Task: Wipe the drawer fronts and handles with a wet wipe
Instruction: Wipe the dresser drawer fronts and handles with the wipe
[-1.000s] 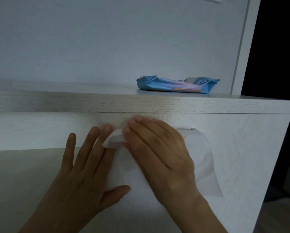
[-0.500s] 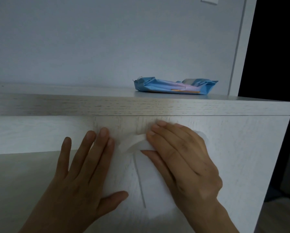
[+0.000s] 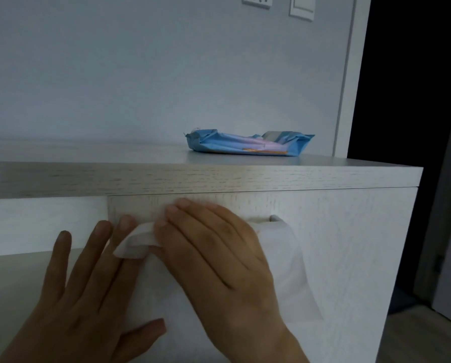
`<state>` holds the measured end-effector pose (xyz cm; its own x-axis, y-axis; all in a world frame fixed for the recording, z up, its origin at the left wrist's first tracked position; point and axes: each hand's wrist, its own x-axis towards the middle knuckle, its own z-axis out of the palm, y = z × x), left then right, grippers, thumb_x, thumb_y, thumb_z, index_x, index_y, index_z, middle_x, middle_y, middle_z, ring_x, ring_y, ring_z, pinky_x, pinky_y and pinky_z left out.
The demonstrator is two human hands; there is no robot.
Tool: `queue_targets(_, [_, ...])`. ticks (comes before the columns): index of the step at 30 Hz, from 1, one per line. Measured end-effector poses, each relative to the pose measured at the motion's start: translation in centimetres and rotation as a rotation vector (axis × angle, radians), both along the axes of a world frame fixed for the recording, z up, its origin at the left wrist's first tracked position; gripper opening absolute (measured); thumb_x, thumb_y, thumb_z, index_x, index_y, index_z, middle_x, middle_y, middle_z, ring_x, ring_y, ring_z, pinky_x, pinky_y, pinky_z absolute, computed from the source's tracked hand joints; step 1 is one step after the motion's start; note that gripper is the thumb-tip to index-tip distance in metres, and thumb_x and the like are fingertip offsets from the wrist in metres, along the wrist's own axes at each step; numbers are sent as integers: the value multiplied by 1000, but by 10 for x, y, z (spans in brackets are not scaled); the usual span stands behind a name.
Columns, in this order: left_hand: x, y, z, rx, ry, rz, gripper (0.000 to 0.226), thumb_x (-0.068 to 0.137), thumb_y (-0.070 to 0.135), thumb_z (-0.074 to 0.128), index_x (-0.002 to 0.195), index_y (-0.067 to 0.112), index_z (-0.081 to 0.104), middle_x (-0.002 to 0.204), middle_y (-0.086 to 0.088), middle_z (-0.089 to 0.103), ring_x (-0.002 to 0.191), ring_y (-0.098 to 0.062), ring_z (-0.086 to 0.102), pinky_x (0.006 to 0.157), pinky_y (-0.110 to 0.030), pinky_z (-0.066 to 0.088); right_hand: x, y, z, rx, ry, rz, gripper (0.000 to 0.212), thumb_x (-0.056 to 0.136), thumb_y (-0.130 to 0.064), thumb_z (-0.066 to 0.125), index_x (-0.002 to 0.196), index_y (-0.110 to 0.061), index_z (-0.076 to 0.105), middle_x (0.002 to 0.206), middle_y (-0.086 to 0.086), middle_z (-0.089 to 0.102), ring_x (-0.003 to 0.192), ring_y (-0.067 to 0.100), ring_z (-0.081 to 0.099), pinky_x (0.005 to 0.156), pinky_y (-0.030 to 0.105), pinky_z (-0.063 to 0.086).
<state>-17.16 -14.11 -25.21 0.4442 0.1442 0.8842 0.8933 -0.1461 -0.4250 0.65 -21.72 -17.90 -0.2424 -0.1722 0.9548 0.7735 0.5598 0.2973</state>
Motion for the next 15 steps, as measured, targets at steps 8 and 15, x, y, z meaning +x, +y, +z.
queue_targets(8, [7,-24,30,46,39,-304,84,100,62,24,157,4,8,166,-12,3,153,-26,6,120,-52,9,31,-10,2,-42,29,-20,22,94,-20,65,111,-6,65,114,7,67,116,16,60,103,31,43])
queue_targets(15, [5,-22,30,93,62,-306,85,100,62,26,156,0,11,165,-15,5,153,-28,8,121,-52,10,33,-12,1,-6,41,-33,22,92,-19,65,109,-5,62,116,8,64,114,18,62,100,35,47])
